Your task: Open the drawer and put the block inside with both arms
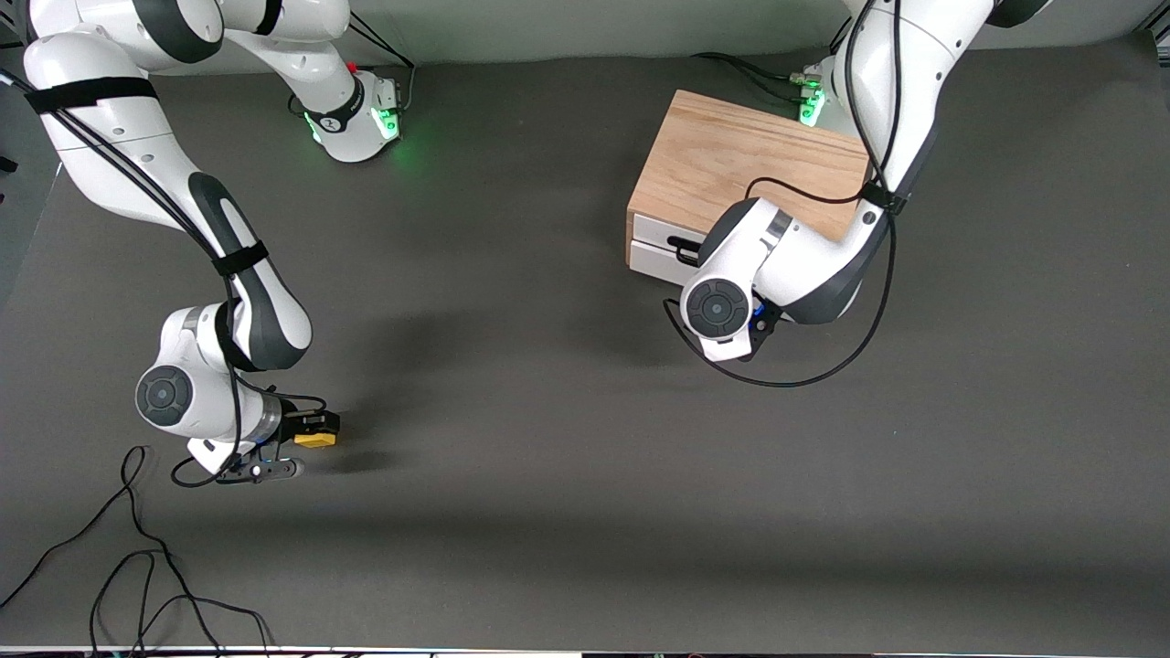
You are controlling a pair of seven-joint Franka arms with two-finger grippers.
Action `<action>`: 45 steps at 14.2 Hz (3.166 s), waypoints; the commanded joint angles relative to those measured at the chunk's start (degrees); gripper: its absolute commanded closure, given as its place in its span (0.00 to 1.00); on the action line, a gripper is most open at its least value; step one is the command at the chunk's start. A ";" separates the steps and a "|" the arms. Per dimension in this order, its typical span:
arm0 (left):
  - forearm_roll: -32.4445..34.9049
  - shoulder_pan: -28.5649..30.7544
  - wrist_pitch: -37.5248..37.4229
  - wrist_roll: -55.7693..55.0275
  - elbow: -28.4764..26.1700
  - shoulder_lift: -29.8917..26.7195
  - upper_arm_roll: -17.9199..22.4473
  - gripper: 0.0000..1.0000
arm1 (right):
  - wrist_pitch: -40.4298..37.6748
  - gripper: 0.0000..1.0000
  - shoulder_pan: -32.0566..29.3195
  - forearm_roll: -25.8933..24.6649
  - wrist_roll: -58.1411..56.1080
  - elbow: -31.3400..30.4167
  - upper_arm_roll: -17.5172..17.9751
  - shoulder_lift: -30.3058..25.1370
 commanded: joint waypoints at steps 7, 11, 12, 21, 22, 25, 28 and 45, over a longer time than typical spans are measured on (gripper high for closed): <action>5.09 -0.14 6.44 -1.02 3.80 2.84 1.63 0.01 | 0.59 0.38 -0.03 -1.04 0.20 0.77 -0.18 0.13; 7.65 0.03 6.89 -0.85 7.65 3.10 1.72 0.01 | 0.59 0.39 -0.03 -1.04 0.28 1.13 -0.18 0.13; 7.65 0.12 6.89 -0.67 8.97 3.10 2.33 0.01 | 0.50 0.39 0.06 -1.04 0.55 1.30 -0.10 0.13; 7.47 0.12 12.07 -0.23 11.97 4.60 2.78 0.01 | -3.01 0.66 0.15 -0.95 0.29 5.42 -0.10 -0.13; 7.47 0.12 11.72 -0.41 13.10 4.60 2.78 0.01 | -3.28 0.68 0.15 -0.95 0.37 5.61 -0.10 -0.13; 7.38 0.21 4.73 -0.41 17.49 3.46 2.87 0.01 | -3.19 0.65 0.15 -0.95 0.72 5.26 -0.01 0.22; 6.86 0.21 -8.02 -0.32 26.45 3.37 2.69 0.01 | -3.19 0.00 0.06 -0.87 0.73 4.99 -0.09 0.31; 6.68 16.10 -30.21 70.21 26.57 -20.09 2.78 0.01 | -0.90 1.00 0.32 -0.69 1.16 2.78 -0.01 0.31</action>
